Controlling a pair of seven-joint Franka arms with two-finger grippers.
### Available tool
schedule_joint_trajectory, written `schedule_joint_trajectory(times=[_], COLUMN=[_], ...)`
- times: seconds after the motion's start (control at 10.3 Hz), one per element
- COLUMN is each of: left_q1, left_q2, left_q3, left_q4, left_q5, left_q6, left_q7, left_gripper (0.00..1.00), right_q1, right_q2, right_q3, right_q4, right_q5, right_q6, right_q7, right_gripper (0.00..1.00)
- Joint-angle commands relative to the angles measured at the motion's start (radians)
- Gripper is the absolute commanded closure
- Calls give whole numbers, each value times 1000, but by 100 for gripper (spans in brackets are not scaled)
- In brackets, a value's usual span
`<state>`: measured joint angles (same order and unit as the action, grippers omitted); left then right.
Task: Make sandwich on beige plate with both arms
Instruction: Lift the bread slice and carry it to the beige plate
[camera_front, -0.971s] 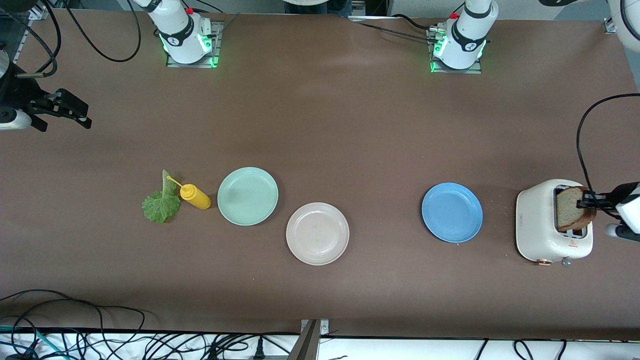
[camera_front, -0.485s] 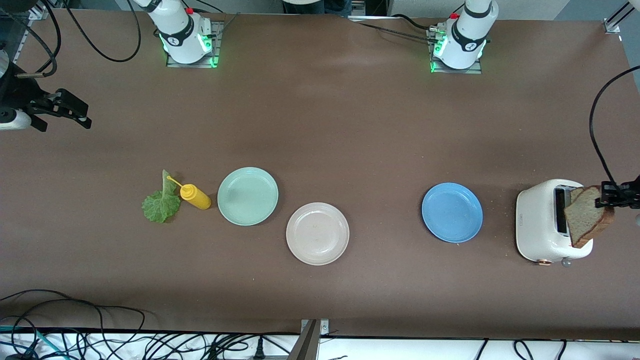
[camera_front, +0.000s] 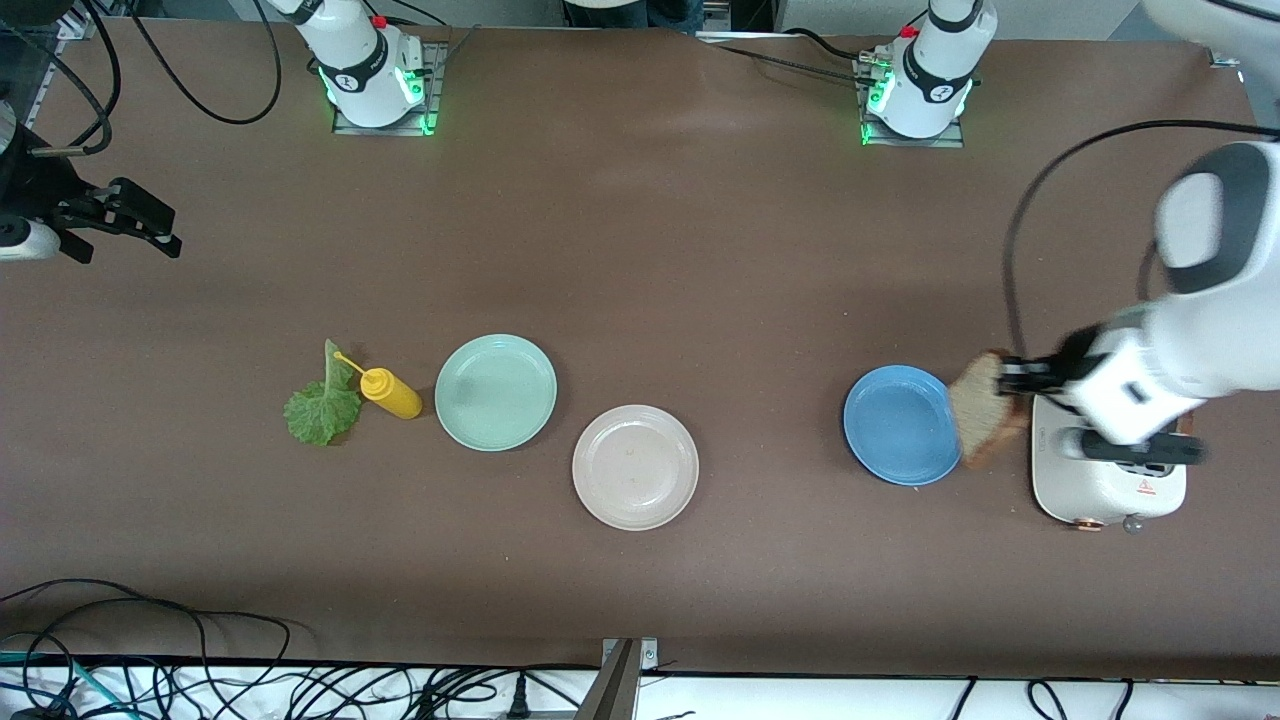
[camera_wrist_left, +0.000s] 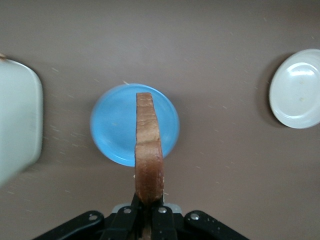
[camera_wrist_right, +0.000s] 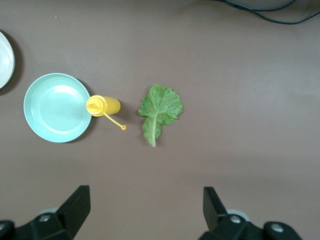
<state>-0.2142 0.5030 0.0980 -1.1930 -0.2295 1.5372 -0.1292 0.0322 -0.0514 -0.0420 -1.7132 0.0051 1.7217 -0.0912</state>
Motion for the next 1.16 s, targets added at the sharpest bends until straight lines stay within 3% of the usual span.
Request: schedule_joint_trajectory(times=[0.0, 0.19, 0.29, 0.58, 1.07], left_q1=[-91, -146, -184, -301, -424], left_q2=[21, 77, 103, 215, 299], left_q3=[17, 19, 17, 17, 19], left_q4=[-16, -8, -14, -20, -74], left_q5=[-191, -370, -420, -516, -609], left_q6=[-6, 45, 148, 476, 947], left_q7=[-206, -321, -383, -527, -664], left_gripper=[100, 100, 100, 100, 100], right_q1=[3, 2, 2, 3, 3], right_q2=[-1, -1, -1, -1, 1], right_q3=[-4, -4, -6, -4, -4], right_q4=[10, 10, 9, 10, 10], right_q5=[18, 18, 18, 18, 18], right_q6=[-8, -10, -10, -4, -2], right_q7=[-4, -4, -4, -4, -4], right_gripper=[0, 0, 0, 0, 0])
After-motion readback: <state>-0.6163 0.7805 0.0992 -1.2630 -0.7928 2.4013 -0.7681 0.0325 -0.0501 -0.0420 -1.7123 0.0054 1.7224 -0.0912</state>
